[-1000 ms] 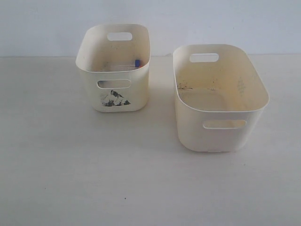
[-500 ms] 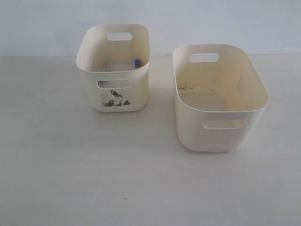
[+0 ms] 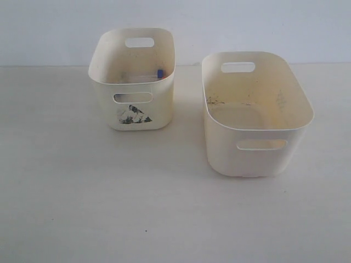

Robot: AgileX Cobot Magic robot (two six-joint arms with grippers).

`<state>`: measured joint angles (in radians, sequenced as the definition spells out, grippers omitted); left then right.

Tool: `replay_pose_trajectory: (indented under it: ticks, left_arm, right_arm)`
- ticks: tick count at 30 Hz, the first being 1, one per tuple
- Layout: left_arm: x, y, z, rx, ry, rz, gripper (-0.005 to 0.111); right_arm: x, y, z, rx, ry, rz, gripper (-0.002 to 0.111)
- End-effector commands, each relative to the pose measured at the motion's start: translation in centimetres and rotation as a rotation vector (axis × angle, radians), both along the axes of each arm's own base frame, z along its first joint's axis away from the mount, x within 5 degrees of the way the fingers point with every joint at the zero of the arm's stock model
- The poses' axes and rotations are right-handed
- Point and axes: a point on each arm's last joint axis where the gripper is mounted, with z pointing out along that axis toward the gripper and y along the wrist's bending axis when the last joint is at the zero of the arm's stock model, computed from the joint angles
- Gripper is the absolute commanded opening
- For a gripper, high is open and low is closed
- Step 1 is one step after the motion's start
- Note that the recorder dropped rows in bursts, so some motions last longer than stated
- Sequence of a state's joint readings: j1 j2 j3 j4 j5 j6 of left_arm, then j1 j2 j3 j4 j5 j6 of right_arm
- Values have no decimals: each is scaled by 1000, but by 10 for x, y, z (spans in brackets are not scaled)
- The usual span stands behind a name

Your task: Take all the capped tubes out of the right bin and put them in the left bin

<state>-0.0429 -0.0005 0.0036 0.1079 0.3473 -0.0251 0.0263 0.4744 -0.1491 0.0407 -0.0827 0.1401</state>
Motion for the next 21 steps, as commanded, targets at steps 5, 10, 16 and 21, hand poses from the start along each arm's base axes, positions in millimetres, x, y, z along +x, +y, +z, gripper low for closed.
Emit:
replay_pose_trajectory:
  ticks: [5,10,16,21]
  left_arm:
    - [0,0,2,-21,-10,-1,4]
    - [0,0,2,-21,-10,-1,4]
    - [0,0,2,-21,-10,-1,4]
    - [0,0,2,-21,-10,-1,4]
  right_arm:
    - [-29,-4,-32,-16,-64,-43,1]
    - [-37,-3,-42,-124,34,-16,1]
    - [-39,-3,-48,-131,99,-8,1]
    - [-44,-3,-52,-183,133,11,1]
